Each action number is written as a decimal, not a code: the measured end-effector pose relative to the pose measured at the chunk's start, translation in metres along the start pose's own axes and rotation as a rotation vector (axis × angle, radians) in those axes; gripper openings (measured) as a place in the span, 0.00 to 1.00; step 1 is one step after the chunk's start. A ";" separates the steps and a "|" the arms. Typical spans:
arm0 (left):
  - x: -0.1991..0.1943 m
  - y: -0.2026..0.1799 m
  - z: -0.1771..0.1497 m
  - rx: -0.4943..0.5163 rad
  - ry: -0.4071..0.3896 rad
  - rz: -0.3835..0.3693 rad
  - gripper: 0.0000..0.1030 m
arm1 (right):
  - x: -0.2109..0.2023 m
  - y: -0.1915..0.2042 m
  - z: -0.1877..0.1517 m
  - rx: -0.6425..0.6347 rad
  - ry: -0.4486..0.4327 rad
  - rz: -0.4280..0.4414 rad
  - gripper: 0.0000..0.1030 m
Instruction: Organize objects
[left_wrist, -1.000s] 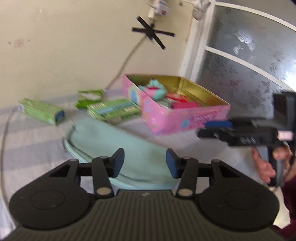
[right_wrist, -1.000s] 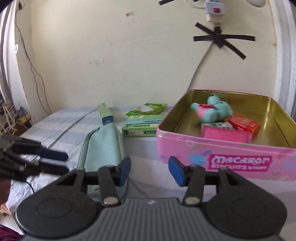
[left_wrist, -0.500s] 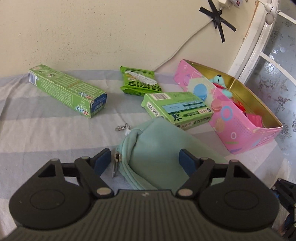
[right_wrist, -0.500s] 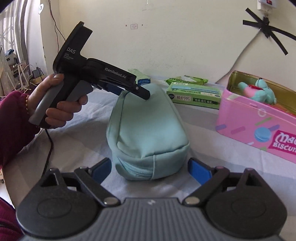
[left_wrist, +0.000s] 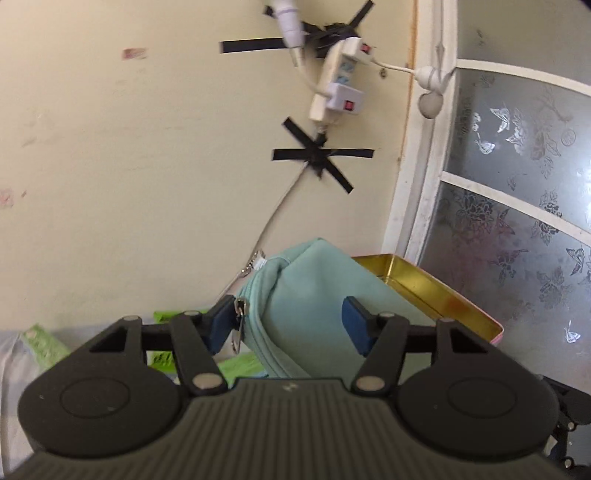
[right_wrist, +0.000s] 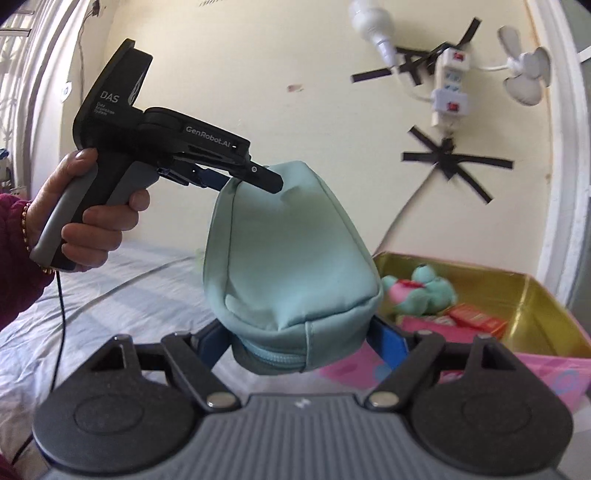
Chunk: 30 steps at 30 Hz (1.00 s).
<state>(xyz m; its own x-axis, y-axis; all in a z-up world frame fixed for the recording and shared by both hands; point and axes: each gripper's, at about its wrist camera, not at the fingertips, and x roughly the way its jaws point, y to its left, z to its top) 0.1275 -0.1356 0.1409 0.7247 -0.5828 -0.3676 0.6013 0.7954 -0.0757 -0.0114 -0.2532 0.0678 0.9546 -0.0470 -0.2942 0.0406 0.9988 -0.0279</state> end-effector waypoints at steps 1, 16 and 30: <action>0.015 -0.013 0.009 0.021 0.004 -0.008 0.63 | -0.003 -0.010 0.001 0.010 -0.022 -0.033 0.79; 0.190 -0.160 0.018 0.263 0.140 0.001 0.58 | 0.056 -0.165 -0.008 0.200 0.016 -0.312 0.83; 0.125 -0.135 -0.010 0.187 0.175 0.208 0.66 | 0.022 -0.154 -0.012 0.284 -0.088 -0.316 0.92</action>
<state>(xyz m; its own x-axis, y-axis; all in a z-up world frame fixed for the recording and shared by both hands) 0.1337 -0.3138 0.0964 0.7793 -0.3607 -0.5125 0.5094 0.8409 0.1829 -0.0004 -0.4086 0.0540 0.9032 -0.3622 -0.2305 0.4029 0.9005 0.1637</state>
